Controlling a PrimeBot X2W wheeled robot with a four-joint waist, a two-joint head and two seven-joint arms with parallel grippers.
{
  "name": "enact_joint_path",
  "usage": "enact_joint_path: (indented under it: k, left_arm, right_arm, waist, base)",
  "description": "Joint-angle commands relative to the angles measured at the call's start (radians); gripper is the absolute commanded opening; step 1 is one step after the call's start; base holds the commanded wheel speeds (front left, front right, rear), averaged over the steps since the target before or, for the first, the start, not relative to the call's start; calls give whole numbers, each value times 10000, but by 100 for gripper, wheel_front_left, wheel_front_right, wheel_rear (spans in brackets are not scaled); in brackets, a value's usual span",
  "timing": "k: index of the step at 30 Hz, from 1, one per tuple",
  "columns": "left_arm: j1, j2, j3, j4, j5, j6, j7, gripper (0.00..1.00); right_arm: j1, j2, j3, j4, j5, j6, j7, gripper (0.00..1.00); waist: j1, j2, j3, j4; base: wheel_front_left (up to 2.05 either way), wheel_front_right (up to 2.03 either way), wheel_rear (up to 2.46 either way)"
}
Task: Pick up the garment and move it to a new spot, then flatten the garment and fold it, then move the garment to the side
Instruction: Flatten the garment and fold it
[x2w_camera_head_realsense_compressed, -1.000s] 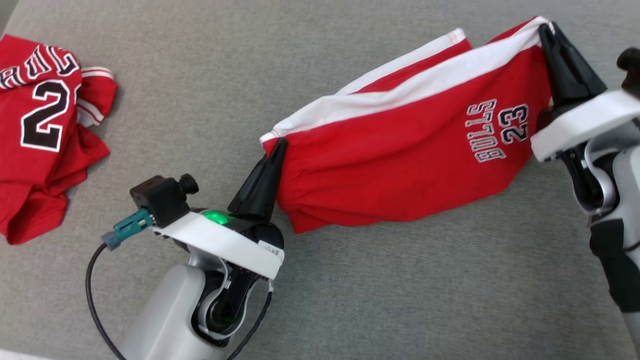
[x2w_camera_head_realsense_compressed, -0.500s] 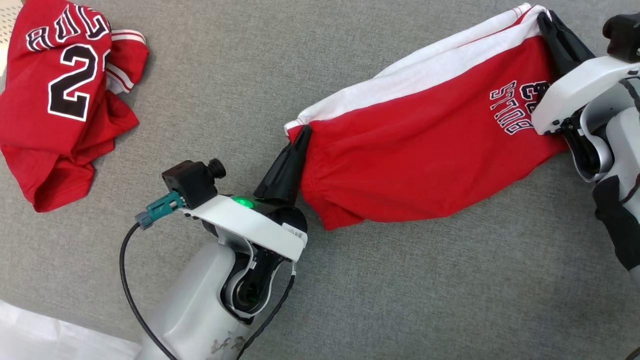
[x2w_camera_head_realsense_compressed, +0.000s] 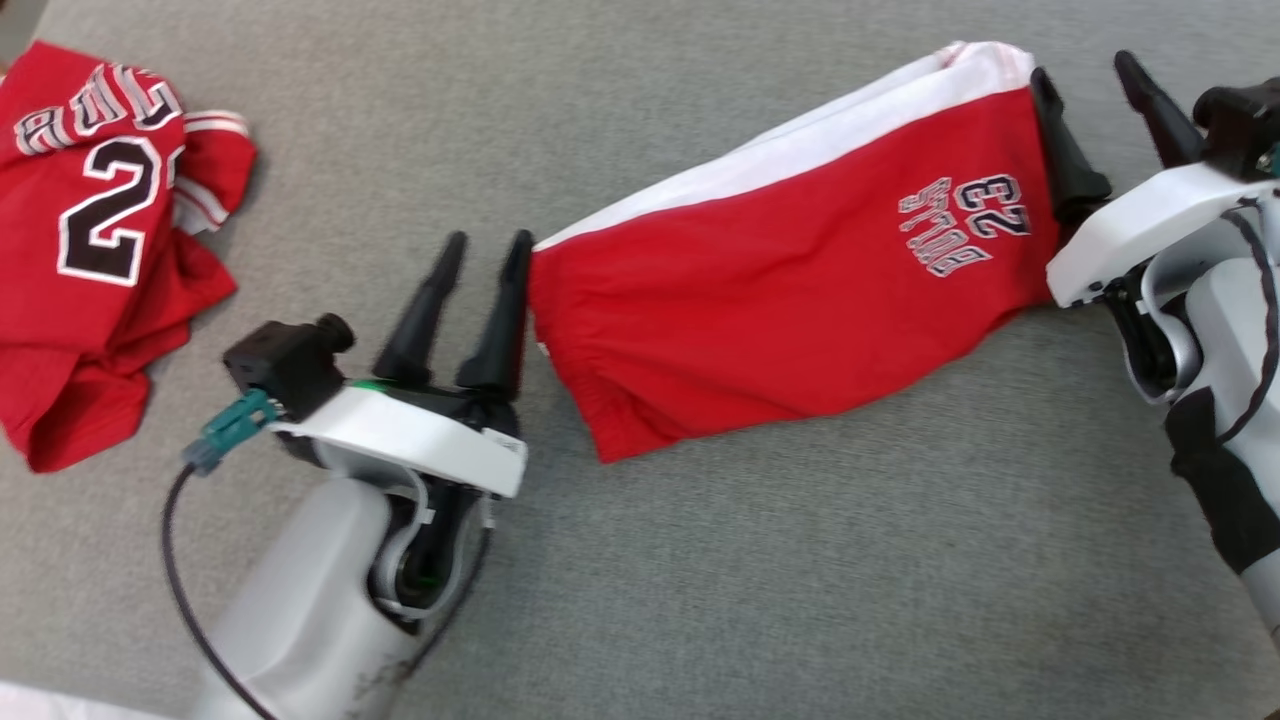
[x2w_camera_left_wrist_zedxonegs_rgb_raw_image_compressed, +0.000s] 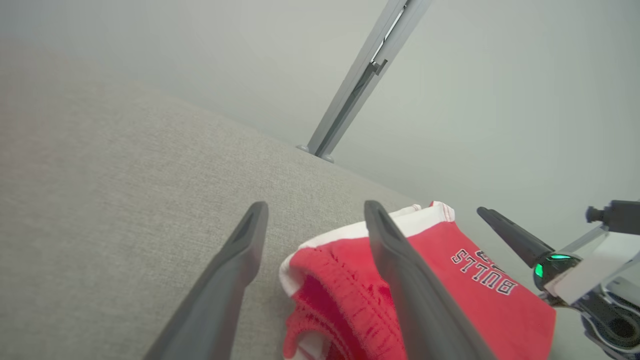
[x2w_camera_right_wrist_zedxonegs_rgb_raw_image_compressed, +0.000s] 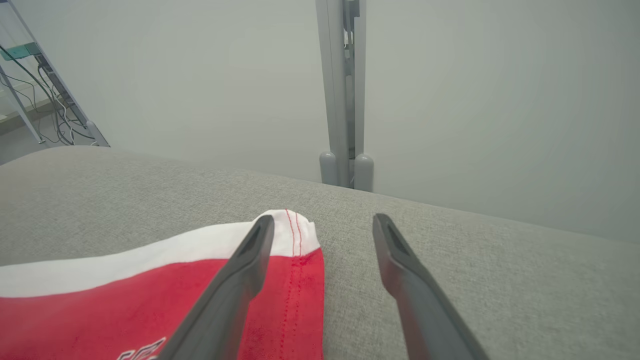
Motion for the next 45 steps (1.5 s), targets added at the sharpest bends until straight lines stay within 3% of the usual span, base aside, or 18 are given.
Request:
enact_joint_path:
  k: [1,7,15,21,30,45]
  left_arm:
    - [63,259,174,-182,396,197,-53,100]
    - [591,870,1160,-1493,2145,1181,-56,100]
    - [1394,1173,1706,-2017,3670,1637,-58,100]
    - [2028,1105,2005,-1892,4171,1696,-59,100]
    - [2489,855,2394,-1865,4512,1432,-59,100]
    - [2359,373,2517,-1728,4867,961,-60,100]
  right_arm:
    - [188,63,-115,-158,-134,3,-107,100]
    - [1365,479,-1509,-1899,-1456,3,-89,100]
    - [3501,1275,-2966,-4052,-3080,3,-93,100]
    - [4639,1640,-3324,-4658,-3450,1,-94,100]
    - [5334,1973,-3482,-4978,-3519,3,-94,100]
    - [4909,1793,-3577,-4509,-3343,3,311,100]
  waist:
    - [0,0,-191,-315]
    - [0,0,-421,-897]
    - [0,0,-856,-1361]
    - [0,0,-1152,-1564]
    - [0,0,-1354,-1644]
    - [0,0,-1354,-1234]
  base:
    - [0,0,0]
    - [0,0,0]
    - [0,0,0]
    - [0,0,0]
    - [0,0,0]
    - [0,0,0]
